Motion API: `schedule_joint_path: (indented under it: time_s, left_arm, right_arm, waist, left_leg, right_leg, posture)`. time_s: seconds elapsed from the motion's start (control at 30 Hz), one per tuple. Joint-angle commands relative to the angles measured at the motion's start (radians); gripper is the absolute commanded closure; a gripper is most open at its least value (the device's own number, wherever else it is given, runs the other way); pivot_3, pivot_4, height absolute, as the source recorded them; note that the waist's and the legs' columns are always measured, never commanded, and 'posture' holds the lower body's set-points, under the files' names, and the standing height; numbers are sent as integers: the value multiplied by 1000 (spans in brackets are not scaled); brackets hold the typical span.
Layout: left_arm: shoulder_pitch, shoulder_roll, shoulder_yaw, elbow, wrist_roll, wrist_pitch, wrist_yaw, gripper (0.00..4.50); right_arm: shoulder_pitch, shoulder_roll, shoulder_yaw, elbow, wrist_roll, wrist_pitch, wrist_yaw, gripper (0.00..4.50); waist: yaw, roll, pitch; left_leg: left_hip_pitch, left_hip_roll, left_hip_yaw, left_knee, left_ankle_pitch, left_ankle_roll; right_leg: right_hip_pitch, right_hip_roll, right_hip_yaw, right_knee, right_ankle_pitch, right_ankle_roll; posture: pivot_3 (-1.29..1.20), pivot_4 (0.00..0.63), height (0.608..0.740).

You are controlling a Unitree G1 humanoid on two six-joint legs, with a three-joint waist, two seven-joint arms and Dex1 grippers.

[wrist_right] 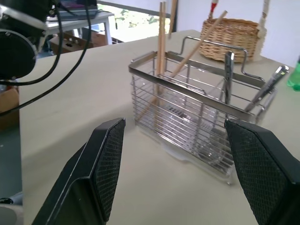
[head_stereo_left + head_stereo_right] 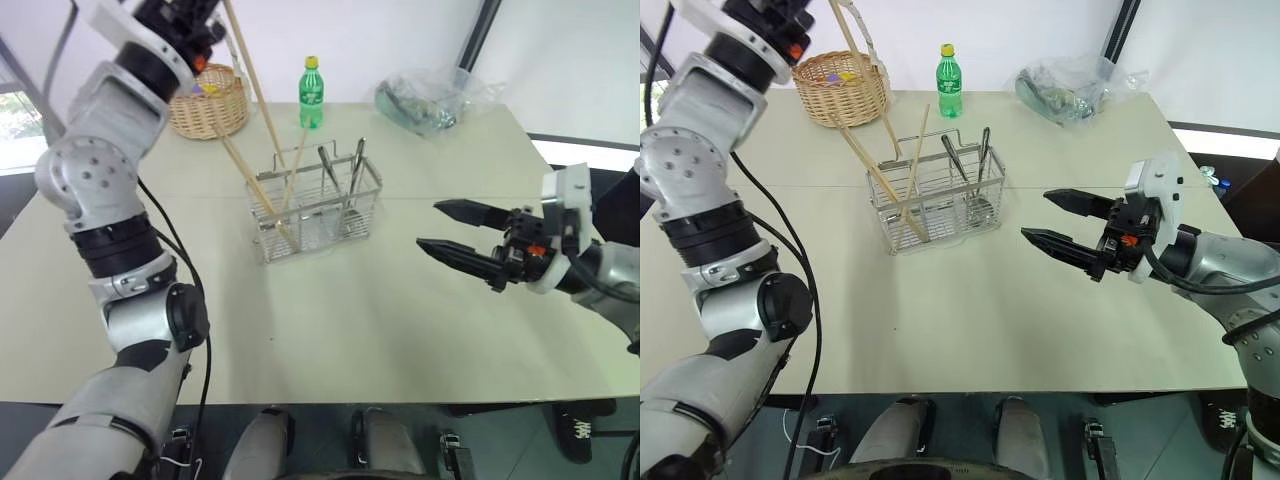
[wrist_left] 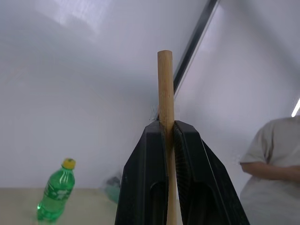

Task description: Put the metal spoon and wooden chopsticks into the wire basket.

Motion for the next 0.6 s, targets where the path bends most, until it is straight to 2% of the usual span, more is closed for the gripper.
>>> schedule_joint_path:
  time_s: [0.03,0.33,0.37,0.43,0.6]
  left_arm:
    - [30,19,-74,-40,34,-47,-52,4454]
    - [158,23,-247,-70,144,-145,-161,4454]
    - [174,23,-259,-78,145,-149,-175,3638]
    - [197,25,-270,-97,125,-131,-203,2865]
    - [236,58,-286,-163,111,-122,-273,264]
  right_arm:
    - [14,1,-61,-43,32,0,-33,1014]
    - [41,3,-87,-61,52,4,-86,1014]
    - [42,3,-86,-61,51,3,-89,1014]
    - [44,0,-85,-60,52,2,-91,1014]
    - [36,-13,-84,-38,46,-2,-79,1014]
  waist:
    - [-1,0,0]
    - [-1,0,0]
    - [-1,0,0]
    - [-1,0,0]
    - [-2,0,0]
  left_leg:
    - [0,0,0,0,0,0]
    - [0,0,-1,0,0,0]
    - [0,0,-1,0,0,0]
    - [0,0,-1,0,0,1]
    - [-1,0,-2,0,0,1]
  right_leg:
    - [0,0,0,0,0,0]
    - [0,-1,1,-1,0,0]
    - [0,-1,1,-1,0,0]
    - [0,-1,1,-1,0,-1]
    - [0,-1,1,-1,0,-1]
  posture:
    - [0,150,674]
    - [0,150,674]
    - [0,150,674]
    - [0,150,674]
    - [0,150,674]
